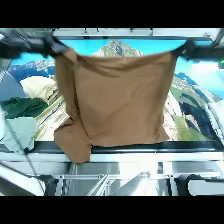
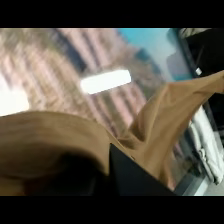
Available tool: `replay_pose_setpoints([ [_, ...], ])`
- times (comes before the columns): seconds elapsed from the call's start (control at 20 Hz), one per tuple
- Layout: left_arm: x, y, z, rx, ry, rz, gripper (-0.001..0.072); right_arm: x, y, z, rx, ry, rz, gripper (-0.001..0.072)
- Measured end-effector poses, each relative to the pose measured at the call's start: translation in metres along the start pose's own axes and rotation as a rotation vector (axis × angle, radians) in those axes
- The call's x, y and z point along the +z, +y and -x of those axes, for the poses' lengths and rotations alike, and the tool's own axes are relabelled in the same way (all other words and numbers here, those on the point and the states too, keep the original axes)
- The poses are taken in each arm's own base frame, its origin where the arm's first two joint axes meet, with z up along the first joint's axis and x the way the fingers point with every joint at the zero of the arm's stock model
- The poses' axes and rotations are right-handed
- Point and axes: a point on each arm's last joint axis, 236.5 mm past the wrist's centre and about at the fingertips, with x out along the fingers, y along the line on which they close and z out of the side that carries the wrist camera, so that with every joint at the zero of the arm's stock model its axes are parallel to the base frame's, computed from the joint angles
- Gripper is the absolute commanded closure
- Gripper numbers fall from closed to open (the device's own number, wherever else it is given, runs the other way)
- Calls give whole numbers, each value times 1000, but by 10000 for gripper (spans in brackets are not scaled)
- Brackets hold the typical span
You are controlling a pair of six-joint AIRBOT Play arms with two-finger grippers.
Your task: Fold the shirts.
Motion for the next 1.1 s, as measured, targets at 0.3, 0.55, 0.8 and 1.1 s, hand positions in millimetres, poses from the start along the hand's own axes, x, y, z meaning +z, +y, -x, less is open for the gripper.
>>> replay_pose_setpoints([
  [0.3,10,75,-12,-127,-34,171,-11,-26,-90,-22,-68,78,-116,190],
  [0.55,-34,89,65,-88,63,251,-10,-74,-90,38,27,261,-176,269],
  [0.8,-150,111,112,142,278,407,8,-169,-78,75,71,388,-352,270],
  [1.1,-283,145,122,324,506,553,8,-226,-62,87,66,405,-403,270],
])
